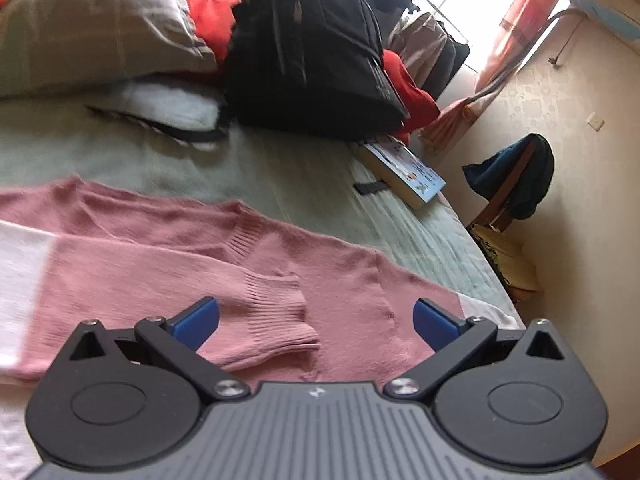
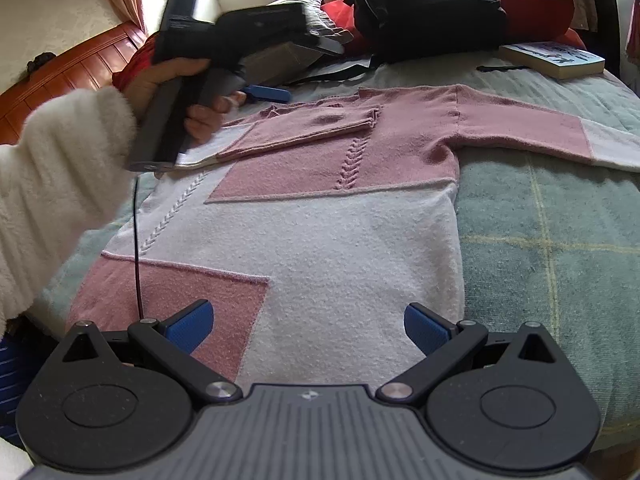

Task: Fold clothes
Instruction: 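Lay the sleeve on the sweater chest and open the left gripper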

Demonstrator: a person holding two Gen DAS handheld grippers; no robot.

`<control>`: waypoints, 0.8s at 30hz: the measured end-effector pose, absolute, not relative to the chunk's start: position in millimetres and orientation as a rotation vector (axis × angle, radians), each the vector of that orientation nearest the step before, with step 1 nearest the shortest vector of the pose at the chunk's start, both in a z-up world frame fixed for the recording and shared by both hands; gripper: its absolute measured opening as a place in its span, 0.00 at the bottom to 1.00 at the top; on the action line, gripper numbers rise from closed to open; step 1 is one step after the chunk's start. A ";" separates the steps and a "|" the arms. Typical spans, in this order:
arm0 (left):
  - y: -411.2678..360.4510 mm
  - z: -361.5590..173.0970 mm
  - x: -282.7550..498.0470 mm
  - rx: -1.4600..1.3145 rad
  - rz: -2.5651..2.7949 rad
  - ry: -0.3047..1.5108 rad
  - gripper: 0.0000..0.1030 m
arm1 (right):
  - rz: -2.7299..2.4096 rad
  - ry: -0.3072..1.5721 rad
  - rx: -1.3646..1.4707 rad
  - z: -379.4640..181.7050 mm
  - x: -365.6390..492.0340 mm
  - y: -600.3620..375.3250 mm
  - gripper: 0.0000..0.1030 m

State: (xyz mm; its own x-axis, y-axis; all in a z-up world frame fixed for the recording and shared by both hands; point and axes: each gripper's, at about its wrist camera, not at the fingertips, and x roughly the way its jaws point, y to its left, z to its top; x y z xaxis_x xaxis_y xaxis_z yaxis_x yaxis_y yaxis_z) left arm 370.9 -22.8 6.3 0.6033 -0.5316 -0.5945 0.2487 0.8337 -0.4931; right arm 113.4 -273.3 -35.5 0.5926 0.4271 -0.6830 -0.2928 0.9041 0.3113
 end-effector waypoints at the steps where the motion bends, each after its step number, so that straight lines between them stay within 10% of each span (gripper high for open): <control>1: -13.7 15.6 366.3 -0.369 -0.457 0.794 0.99 | 0.421 0.837 0.172 -35.2 113.4 -272.8 1.00; 9: 83.5 52.1 327.7 -0.263 -0.300 0.747 0.99 | 0.425 0.839 0.169 -35.0 116.8 -261.8 1.00; 24: 184.2 -82.5 349.1 -0.640 -0.194 0.809 0.99 | 0.373 0.901 0.075 -39.2 133.5 -226.3 1.00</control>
State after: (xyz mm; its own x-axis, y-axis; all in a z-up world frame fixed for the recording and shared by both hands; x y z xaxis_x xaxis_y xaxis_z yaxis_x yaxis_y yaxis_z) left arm 349.1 184.2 -82.5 0.6844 -0.3967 -0.6117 -0.0756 0.7959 -0.6007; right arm 133.5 -226.3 -39.2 0.5608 0.3479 -0.7513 -0.2854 0.9330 0.2191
